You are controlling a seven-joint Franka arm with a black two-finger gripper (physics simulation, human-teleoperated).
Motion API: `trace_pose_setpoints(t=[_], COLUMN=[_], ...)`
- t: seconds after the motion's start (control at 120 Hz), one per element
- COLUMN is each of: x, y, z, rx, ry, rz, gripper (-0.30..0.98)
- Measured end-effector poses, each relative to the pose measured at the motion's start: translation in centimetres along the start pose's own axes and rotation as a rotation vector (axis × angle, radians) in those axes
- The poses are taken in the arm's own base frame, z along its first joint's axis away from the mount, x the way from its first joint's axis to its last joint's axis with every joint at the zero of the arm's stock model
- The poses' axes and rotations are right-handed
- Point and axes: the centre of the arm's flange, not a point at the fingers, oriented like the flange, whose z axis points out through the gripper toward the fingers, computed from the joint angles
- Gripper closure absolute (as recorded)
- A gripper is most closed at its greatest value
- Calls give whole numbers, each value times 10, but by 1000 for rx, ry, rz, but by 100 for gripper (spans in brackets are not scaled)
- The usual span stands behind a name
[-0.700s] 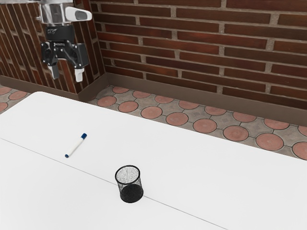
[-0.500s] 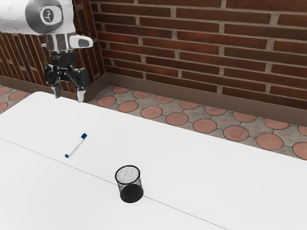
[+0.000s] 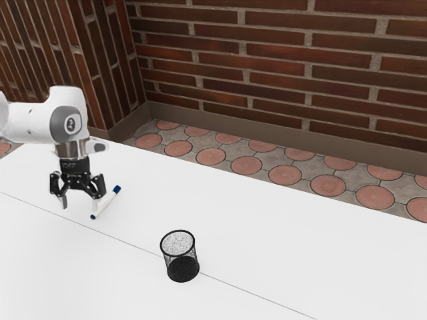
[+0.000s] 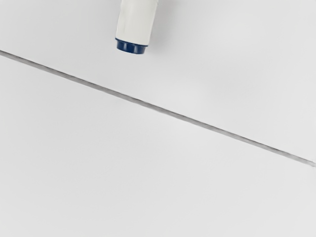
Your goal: Put the marker into the pen holder.
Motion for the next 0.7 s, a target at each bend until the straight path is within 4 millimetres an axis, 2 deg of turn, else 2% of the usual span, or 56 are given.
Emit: trace_pose_setpoints(t=[0.183, 0.233, 0.333, 0.433, 0.7], x=[19, 27, 38, 52, 70], y=[27, 31, 29, 30, 2], z=[10, 19, 33, 36, 36], rx=[7, 5, -2, -5, -19], ry=[46, 41, 32, 43, 61], rz=[35, 36, 24, 20, -10], gripper=[22, 26, 32, 35, 42])
